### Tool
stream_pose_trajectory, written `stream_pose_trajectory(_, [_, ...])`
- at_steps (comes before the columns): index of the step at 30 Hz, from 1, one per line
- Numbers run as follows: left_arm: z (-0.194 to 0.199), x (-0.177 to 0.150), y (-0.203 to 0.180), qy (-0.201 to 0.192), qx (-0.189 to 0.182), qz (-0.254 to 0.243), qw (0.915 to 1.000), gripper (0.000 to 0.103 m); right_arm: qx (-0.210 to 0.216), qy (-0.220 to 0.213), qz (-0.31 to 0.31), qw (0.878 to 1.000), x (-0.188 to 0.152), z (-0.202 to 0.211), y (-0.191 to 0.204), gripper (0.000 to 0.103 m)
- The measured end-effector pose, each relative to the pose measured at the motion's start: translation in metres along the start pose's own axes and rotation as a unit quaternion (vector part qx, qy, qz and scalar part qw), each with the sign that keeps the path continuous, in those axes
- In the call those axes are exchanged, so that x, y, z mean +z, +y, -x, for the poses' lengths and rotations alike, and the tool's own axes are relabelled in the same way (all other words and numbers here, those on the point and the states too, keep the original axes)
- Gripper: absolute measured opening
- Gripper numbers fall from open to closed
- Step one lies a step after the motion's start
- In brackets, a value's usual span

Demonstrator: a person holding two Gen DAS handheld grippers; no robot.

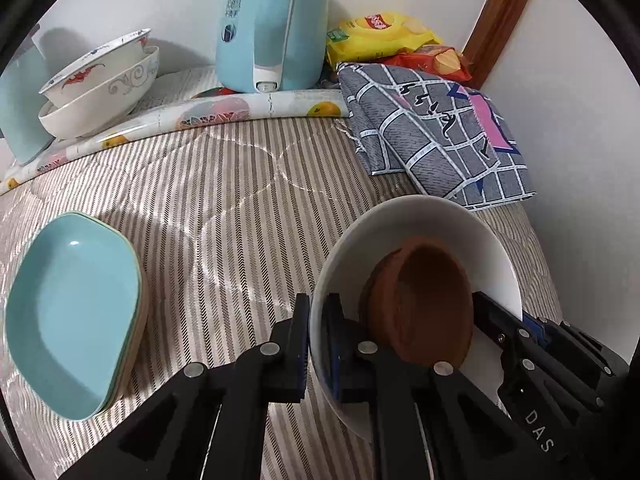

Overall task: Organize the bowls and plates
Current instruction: 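Lift the white bowl with both tools and carry it over the plate stack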

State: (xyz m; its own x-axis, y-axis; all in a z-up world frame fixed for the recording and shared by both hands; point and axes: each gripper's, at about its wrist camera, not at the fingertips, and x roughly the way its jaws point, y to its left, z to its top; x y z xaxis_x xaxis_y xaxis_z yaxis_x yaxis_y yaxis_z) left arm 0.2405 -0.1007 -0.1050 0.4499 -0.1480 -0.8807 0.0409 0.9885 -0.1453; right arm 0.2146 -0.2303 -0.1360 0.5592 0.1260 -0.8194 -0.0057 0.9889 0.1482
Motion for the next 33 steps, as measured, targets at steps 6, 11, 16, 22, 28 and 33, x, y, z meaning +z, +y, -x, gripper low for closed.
stream_pose_trajectory(6, [0.016, -0.002, -0.001, -0.009, 0.004, -0.002, 1.0000, 0.009, -0.001, -0.008, 0.002, 1.000, -0.003, 0.016, 0.005, 0.010])
stream_pose_trajectory(11, [0.029, -0.005, -0.002, -0.018, 0.003, -0.003, 0.9998, 0.009, -0.002, -0.016, 0.002, 1.000, -0.004, 0.028, 0.008, 0.010])
stream_pose_trajectory(16, [0.042, -0.006, -0.005, -0.028, 0.004, -0.012, 0.9995, 0.009, -0.003, -0.025, 0.000, 1.000, -0.006, 0.041, 0.009, 0.009])
stream_pose_trajectory(22, [0.054, -0.004, -0.007, -0.035, -0.003, -0.010, 0.9993, 0.009, -0.010, -0.037, -0.001, 0.999, -0.004, 0.057, 0.011, 0.009])
stream_pose_trajectory(28, [0.063, -0.002, -0.007, -0.041, -0.010, -0.014, 0.9990, 0.009, -0.014, -0.050, -0.001, 0.999, -0.004, 0.068, 0.013, 0.009])
stream_pose_trajectory(33, [0.069, -0.001, -0.004, -0.044, -0.011, -0.014, 0.9989, 0.008, -0.014, -0.053, -0.003, 0.998, -0.003, 0.073, 0.016, 0.009])
